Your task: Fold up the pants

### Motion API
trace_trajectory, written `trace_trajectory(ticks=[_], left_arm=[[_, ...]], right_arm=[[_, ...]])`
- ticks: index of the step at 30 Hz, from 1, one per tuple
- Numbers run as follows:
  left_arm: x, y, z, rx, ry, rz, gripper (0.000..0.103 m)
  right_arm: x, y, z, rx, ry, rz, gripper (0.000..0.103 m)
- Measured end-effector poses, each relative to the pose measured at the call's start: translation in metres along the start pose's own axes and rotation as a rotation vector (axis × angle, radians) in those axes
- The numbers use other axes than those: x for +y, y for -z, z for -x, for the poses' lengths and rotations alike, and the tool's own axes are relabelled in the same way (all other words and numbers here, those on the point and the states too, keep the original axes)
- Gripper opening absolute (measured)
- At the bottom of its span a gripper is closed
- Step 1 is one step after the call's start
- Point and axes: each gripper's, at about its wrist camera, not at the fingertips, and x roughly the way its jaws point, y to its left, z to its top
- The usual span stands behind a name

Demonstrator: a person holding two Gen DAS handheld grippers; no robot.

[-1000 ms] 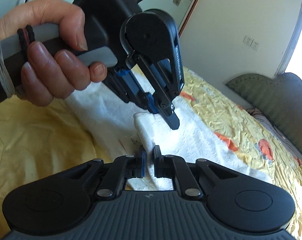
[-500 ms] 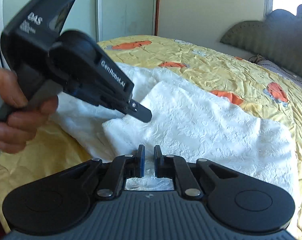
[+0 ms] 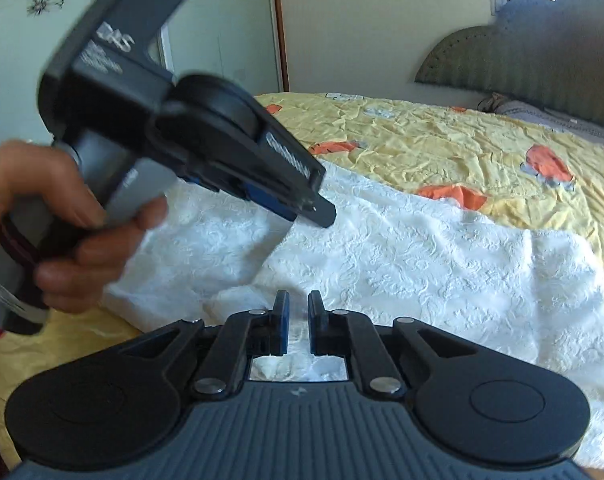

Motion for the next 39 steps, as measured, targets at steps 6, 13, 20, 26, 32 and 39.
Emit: trace_trajectory(ticks=[6, 13, 20, 26, 32, 39], left_arm=[[0.001, 0.008, 0.007, -0.032, -0.027, -0.006, 0.050], [0.001, 0.008, 0.005, -0.026, -0.020, 0.001, 0.059], [-0.001, 0.012, -0.003, -0.049, 0.019, -0.009, 0.065], [0.007, 0.009, 0.000, -0.076, 0.069, 0.038, 0.012], [-0.002, 0.004, 0.004, -0.145, 0.041, -0.014, 0.011], [0.007, 0.005, 0.002, -0.106, 0.027, 0.017, 0.031]], right_arm=[[-0.004, -0.002, 0.003, -0.019, 0.011, -0.030, 0.009], [-0.008, 0.002, 0.003, -0.008, 0.008, -0.054, 0.009], [-0.009, 0.003, 0.002, -0.011, 0.007, -0.060, 0.009], [-0.010, -0.001, -0.001, -0.011, 0.007, -0.073, 0.009], [-0.007, -0.008, -0.005, -0.026, 0.011, -0.066, 0.009], [-0.006, -0.009, 0.000, -0.024, 0.030, -0.077, 0.009]])
